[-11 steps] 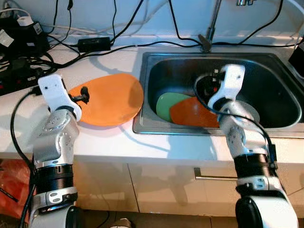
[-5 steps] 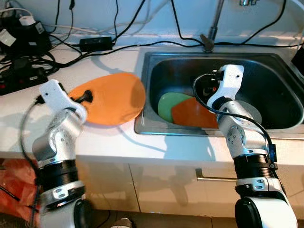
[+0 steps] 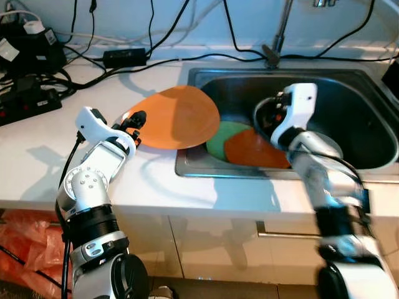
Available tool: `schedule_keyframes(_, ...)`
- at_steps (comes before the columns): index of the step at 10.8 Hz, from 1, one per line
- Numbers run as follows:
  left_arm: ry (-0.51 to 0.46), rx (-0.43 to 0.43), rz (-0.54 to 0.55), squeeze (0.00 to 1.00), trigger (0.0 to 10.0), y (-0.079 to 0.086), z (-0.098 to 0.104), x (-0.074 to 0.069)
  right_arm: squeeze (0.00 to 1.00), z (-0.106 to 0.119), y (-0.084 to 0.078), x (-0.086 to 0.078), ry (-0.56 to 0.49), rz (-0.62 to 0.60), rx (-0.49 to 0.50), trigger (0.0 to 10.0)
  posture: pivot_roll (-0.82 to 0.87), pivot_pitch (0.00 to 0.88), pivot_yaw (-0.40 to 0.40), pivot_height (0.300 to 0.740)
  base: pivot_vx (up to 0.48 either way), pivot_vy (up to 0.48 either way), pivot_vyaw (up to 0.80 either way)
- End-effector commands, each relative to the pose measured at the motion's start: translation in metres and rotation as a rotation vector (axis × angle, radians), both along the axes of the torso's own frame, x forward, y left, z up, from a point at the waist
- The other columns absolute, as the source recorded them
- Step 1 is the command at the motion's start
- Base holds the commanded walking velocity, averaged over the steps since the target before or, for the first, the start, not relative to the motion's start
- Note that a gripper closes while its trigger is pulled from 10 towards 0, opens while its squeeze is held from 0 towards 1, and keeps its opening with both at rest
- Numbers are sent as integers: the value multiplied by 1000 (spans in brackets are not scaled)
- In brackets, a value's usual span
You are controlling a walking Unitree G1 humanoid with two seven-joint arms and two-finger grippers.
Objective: Kitchen organization
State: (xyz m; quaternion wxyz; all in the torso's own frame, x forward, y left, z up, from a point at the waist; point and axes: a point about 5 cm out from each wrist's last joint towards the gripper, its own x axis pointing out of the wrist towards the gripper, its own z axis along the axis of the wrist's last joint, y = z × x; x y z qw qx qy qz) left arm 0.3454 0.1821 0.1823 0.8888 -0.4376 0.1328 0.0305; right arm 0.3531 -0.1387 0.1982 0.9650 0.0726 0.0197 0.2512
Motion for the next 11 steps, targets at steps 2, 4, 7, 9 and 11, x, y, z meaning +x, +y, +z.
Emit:
schedule_keyframes(2, 84, -22, -7, 0, 10000, -1, -13, -3, 0, -2, 4, -14, 35, 179, -15, 10000, 123, 66, 47, 740, 0, 0, 0)
schedule_keyframes(4, 95, -41, 4, 0, 10000, 0, -15, -5, 0, 2, -1, -22, 44, 267, -21, 10000, 123, 67, 47, 740, 0, 0, 0)
schedule_keyframes(7, 83, -79, -3, 0, 2118, -1, -14, -4, 0, 5, 0, -32, 49, 366, -26, 10000, 123, 67, 47, 740, 0, 0, 0)
schedule_keyframes(9, 82, -88, -5, 0, 0, -2, -13, -4, 0, 3, 1, -35, 59, 381, -34, 10000, 123, 67, 47, 740, 0, 0, 0)
schedule_keyframes(11, 77, -102, -8, 0, 0, -2, -12, -3, 0, 3, 3, -37, 63, 388, -38, 10000, 119, 67, 52, 740, 0, 0, 0)
